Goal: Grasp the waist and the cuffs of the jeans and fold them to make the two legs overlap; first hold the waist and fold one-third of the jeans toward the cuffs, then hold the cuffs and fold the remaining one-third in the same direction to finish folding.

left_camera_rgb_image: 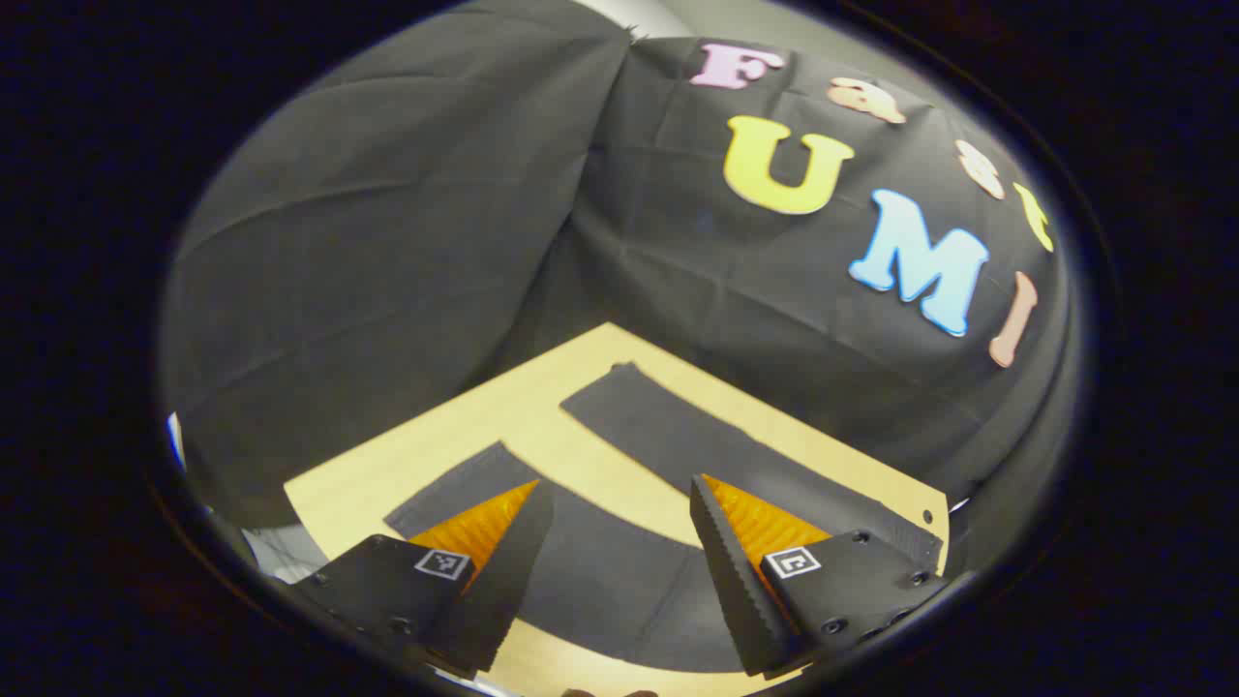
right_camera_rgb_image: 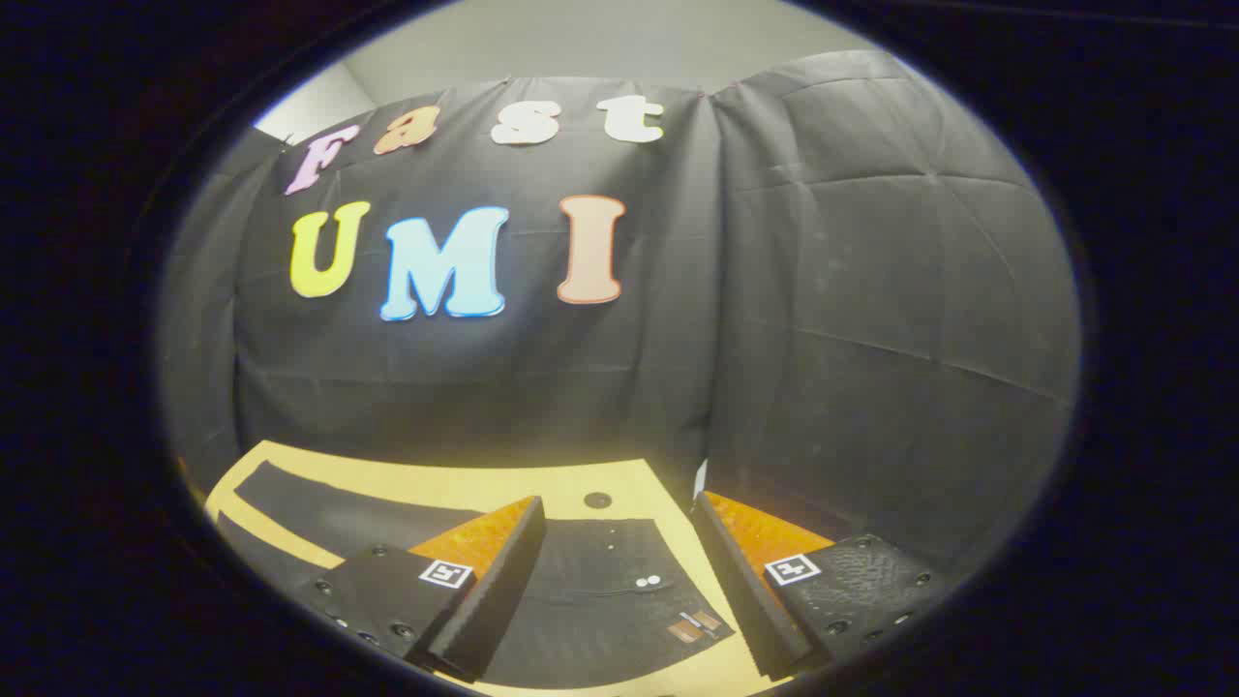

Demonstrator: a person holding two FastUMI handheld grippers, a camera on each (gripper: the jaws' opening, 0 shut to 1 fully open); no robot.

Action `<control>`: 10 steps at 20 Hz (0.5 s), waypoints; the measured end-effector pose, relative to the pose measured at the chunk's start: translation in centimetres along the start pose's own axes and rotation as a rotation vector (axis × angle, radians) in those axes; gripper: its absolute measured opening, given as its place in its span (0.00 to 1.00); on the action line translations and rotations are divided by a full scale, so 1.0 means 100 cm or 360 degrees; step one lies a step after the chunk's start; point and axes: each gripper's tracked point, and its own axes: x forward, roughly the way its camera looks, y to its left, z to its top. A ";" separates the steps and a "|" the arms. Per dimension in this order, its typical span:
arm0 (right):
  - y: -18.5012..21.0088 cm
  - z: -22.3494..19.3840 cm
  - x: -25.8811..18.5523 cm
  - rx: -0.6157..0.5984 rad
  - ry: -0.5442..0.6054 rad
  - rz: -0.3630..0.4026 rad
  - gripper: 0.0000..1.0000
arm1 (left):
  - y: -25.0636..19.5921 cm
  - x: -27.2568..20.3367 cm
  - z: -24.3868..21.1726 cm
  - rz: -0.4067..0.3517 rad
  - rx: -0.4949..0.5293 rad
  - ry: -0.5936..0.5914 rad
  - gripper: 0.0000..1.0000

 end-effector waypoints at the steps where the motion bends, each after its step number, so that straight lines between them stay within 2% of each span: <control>1: 0.012 0.008 0.000 -0.0005 -0.0034 0.0049 0.94 | -0.021 -0.007 0.023 -0.0026 0.0104 -0.0139 0.95; 4: 0.043 0.022 -0.001 -0.0035 -0.0114 0.0148 0.92 | -0.105 -0.040 0.084 -0.0196 0.0417 -0.0569 0.94; 5: 0.053 0.026 -0.001 -0.0055 -0.0124 0.0179 0.93 | -0.128 -0.048 0.095 -0.0244 0.0485 -0.0634 0.94; 7: 0.069 0.033 -0.004 -0.0086 -0.0150 0.0231 0.93 | -0.158 -0.062 0.098 -0.0323 0.0518 -0.0665 0.93; 10: 0.084 0.043 -0.008 -0.0087 -0.0177 0.0297 0.93 | -0.174 -0.069 0.087 -0.0400 0.0518 -0.0629 0.93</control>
